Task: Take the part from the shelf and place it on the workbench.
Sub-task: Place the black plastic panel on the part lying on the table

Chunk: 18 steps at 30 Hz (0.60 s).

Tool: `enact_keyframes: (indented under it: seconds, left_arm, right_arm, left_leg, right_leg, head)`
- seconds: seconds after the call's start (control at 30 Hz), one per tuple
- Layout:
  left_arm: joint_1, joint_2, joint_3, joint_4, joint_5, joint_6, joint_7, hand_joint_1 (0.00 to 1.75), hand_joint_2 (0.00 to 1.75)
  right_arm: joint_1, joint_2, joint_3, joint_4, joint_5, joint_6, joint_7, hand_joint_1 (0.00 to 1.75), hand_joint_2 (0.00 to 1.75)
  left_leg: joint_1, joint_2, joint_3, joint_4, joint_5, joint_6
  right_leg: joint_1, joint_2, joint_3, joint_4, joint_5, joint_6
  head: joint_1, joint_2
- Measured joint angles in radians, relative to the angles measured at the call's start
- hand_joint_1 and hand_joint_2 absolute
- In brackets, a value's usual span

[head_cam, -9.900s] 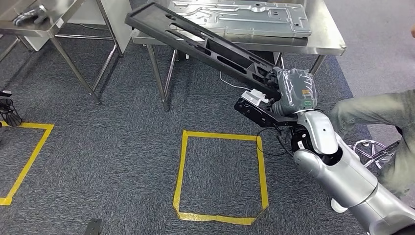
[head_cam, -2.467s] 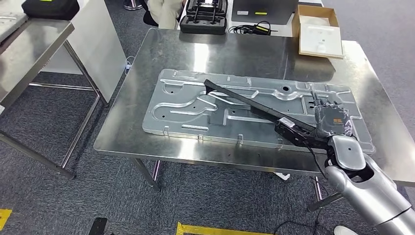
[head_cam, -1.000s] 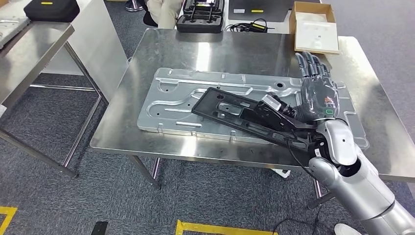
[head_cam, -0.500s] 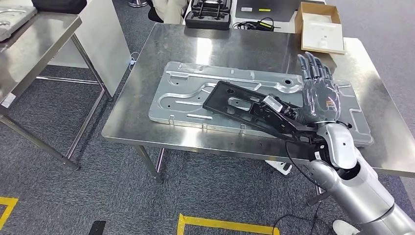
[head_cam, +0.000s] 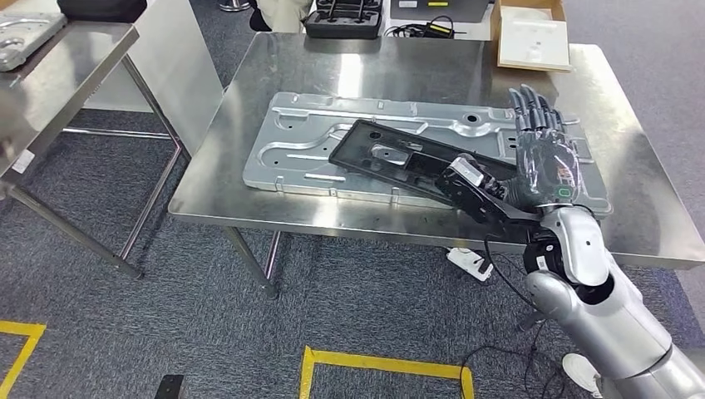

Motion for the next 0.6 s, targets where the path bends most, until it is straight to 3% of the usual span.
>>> enact_keyframes:
  seconds: [0.07, 0.17, 0.2, 0.23, 0.27, 0.33, 0.37, 0.4, 0.43, 0.47, 0.53, 0.6]
  left_arm:
    - [-0.002, 0.002, 0.0, 0.0, 0.0, 0.0, 0.0, 0.0, 0.0]
    - [-0.003, 0.002, 0.0, 0.0, 0.0, 0.0, 0.001, 0.0, 0.0]
    - [-0.003, 0.001, 0.0, 0.0, 0.001, 0.0, 0.002, 0.0, 0.0]
    - [-0.002, 0.001, 0.0, 0.0, 0.001, 0.001, 0.003, 0.0, 0.0]
    - [-0.002, 0.0, 0.0, 0.0, 0.001, 0.001, 0.004, 0.0, 0.0]
    - [-0.002, -0.001, 0.0, 0.0, 0.002, 0.002, 0.004, 0.0, 0.0]
    - [-0.001, -0.001, 0.0, 0.0, 0.002, 0.003, 0.005, 0.0, 0.0]
    - [-0.001, -0.002, 0.0, 0.0, 0.003, 0.003, 0.005, 0.0, 0.0]
    - [-0.001, -0.002, 0.0, 0.0, 0.004, 0.004, 0.005, 0.0, 0.0]
    - [-0.001, -0.003, 0.0, 0.0, 0.004, 0.004, 0.006, 0.0, 0.0]
    - [-0.001, -0.003, 0.0, 0.0, 0.005, 0.005, 0.005, 0.0, 0.0]
    - [-0.001, -0.003, 0.0, 0.0, 0.007, 0.006, 0.005, 0.0, 0.0]
  right_arm:
    - [-0.001, 0.0, -0.002, -0.004, -0.001, -0.004, 0.005, 0.0, 0.0]
    - [0.0, -0.001, -0.004, -0.005, -0.012, -0.019, 0.007, 0.0, 0.0]
    - [0.001, -0.001, -0.005, -0.005, -0.02, -0.029, 0.007, 0.0, 0.0]
    - [0.002, -0.002, -0.008, -0.005, -0.029, -0.041, 0.006, 0.0, 0.0]
    - [0.004, -0.002, -0.011, -0.004, -0.041, -0.054, 0.005, 0.0, 0.0]
    - [0.009, -0.002, -0.02, -0.004, -0.071, -0.081, 0.005, 0.0, 0.0]
    - [0.014, -0.001, -0.023, -0.003, -0.095, -0.095, 0.003, 0.0, 0.0]
    - [0.019, -0.001, -0.026, -0.002, -0.126, -0.111, -0.003, 0.0, 0.0]
    - [0.023, -0.001, -0.031, -0.002, -0.166, -0.134, -0.014, 0.0, 0.0]
    - [0.026, 0.0, -0.038, -0.001, -0.209, -0.162, -0.027, 0.0, 0.0]
    - [0.03, 0.001, -0.057, 0.0, -0.284, -0.217, -0.053, 0.0, 0.0]
    - [0.034, 0.002, -0.074, 0.001, -0.348, -0.243, -0.066, 0.0, 0.0]
  left_leg:
    - [-0.007, 0.001, 0.07, -0.105, 0.013, 0.013]
    - [-0.01, 0.003, 0.076, -0.142, 0.029, 0.027]
    - [-0.008, 0.005, 0.075, -0.15, 0.04, 0.033]
    - [-0.005, 0.008, 0.072, -0.158, 0.052, 0.04]
    - [-0.003, 0.01, 0.065, -0.163, 0.064, 0.045]
    - [-0.004, 0.012, 0.041, -0.16, 0.081, 0.051]
    - [-0.004, 0.012, 0.028, -0.156, 0.088, 0.051]
    - [-0.004, 0.012, 0.015, -0.151, 0.094, 0.049]
    - [-0.004, 0.011, 0.001, -0.145, 0.1, 0.048]
    - [-0.003, 0.011, -0.011, -0.137, 0.104, 0.045]
    - [-0.004, 0.01, -0.033, -0.122, 0.111, 0.037]
    - [-0.006, 0.008, -0.043, -0.116, 0.121, 0.025]
  right_leg:
    - [0.002, -0.001, -0.008, -0.001, 0.014, 0.008]
    - [0.001, -0.002, -0.012, -0.006, 0.033, 0.026]
    - [0.002, 0.0, -0.017, 0.001, 0.024, 0.031]
    - [0.004, 0.002, -0.026, 0.021, 0.001, 0.034]
    - [0.005, 0.004, -0.041, 0.064, -0.039, 0.037]
    - [0.002, 0.004, -0.074, 0.183, -0.125, 0.042]
    - [0.0, 0.004, -0.08, 0.232, -0.147, 0.044]
    - [-0.002, 0.004, -0.071, 0.248, -0.145, 0.046]
    - [-0.004, 0.004, -0.044, 0.226, -0.126, 0.047]
    - [-0.006, 0.004, -0.002, 0.175, -0.102, 0.048]
    - [-0.005, 0.005, 0.08, 0.055, -0.086, 0.045]
    - [0.0, 0.005, 0.104, 0.004, -0.091, 0.037]
  head:
    - [0.001, 0.0]
    - [-0.001, 0.0]
    - [-0.001, 0.0]
    - [0.001, 0.0]
    - [0.002, 0.0]
    - [0.004, 0.0]
    - [0.004, 0.0]
    - [0.004, 0.0]
    - [0.004, 0.0]
    - [0.004, 0.0]
    - [0.003, 0.0]
    - [0.003, 0.0]
